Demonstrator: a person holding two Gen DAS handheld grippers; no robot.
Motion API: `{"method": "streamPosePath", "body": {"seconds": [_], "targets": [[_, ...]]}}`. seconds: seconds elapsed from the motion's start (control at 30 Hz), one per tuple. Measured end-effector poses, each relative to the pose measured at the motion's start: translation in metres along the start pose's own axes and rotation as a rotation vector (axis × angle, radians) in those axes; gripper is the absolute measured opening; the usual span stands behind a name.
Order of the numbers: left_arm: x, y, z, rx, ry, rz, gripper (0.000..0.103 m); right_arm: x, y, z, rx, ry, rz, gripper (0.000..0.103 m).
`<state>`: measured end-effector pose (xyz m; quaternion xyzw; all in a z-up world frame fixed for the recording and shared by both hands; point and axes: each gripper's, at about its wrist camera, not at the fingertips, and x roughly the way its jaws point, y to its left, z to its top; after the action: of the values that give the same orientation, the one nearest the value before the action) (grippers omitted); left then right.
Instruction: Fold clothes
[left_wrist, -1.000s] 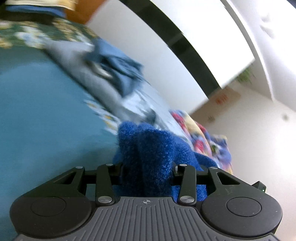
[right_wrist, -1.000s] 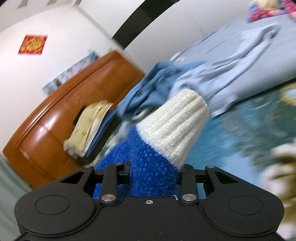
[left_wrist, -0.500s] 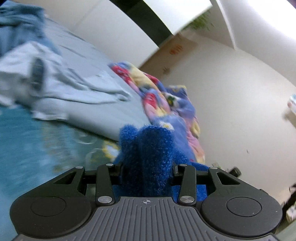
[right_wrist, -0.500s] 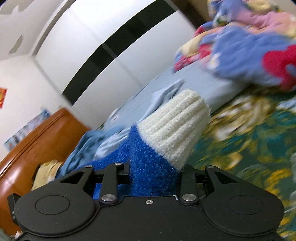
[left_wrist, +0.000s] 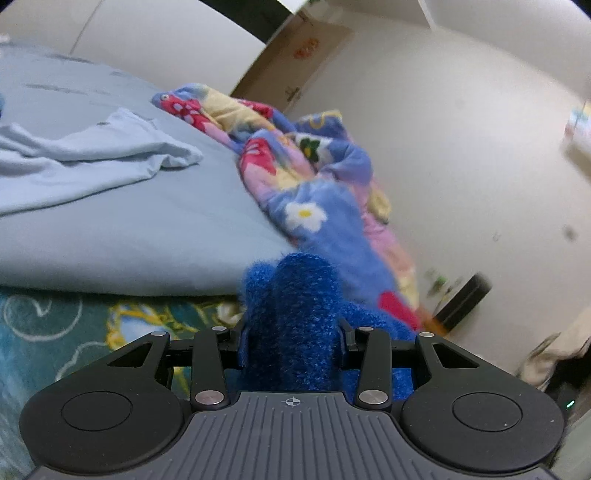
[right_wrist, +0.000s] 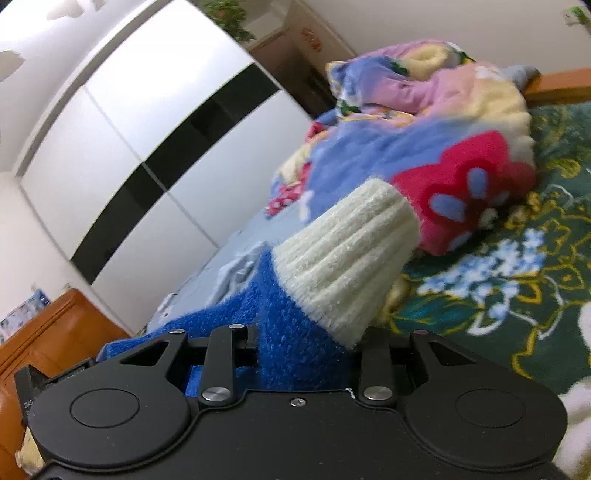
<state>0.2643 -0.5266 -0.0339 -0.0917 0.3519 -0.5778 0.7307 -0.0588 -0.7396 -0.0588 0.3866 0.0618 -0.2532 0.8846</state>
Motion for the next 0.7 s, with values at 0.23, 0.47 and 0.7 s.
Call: {"method": "streamPosePath", "body": {"seconds": [0.23,0.47,0.7], "targets": [[0.012,0.015,-0.006,0.001,0.039,0.065,0.039,0.010,-0.004,0.004,-0.050,0.050,-0.059,0.034],[0.020,0.027,-0.012,0.007,0.070,0.133,0.047,0.011,0.004,0.002,-0.124,0.107,-0.130,0.035],[0.025,0.031,-0.012,-0.009,0.102,0.187,0.052,0.019,0.001,0.003,-0.118,0.136,-0.164,0.039]]}}
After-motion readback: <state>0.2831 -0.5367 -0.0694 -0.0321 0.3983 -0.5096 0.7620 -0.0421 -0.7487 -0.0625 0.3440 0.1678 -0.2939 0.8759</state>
